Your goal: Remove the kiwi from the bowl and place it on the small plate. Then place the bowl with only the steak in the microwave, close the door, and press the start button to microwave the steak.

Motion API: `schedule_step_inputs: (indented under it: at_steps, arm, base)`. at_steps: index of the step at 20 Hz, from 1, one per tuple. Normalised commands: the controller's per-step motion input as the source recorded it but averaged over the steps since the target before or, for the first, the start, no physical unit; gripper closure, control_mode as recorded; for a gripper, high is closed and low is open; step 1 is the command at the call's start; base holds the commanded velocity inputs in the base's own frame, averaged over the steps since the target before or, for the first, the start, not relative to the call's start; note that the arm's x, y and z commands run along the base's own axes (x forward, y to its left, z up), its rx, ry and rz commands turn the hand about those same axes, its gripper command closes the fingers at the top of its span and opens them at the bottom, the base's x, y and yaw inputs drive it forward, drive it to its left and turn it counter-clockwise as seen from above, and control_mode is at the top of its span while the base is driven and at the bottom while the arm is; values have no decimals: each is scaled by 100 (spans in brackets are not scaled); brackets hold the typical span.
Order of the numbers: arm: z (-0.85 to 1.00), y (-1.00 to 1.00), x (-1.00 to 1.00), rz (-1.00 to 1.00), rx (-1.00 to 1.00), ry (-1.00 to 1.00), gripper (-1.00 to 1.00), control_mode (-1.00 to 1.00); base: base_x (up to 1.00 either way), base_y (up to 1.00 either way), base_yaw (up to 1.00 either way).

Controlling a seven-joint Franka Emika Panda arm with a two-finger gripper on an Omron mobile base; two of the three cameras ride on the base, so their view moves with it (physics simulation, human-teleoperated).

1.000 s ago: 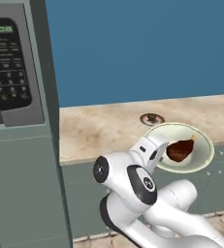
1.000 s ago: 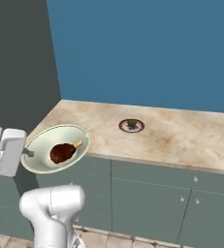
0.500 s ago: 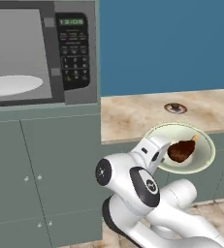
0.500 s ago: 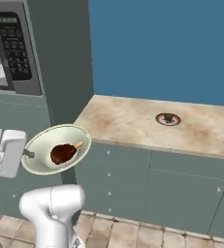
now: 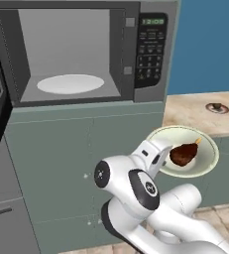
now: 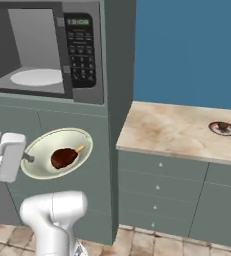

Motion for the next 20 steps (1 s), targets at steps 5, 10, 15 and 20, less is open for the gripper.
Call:
schedule_step_inputs:
  at_steps: [5, 10, 15, 20]
  arm:
    - [0, 0, 0, 0, 0, 0, 100, 100]
    - [0, 0, 0, 0, 0, 0, 100, 100]
    - [0, 0, 0, 0, 0, 0, 100, 100]
    - [0, 0, 0, 0, 0, 0, 100, 100]
  base:
    - [18, 32, 0]
    - [27, 43, 0]
    - [46, 32, 0]
    - [42, 43, 0]
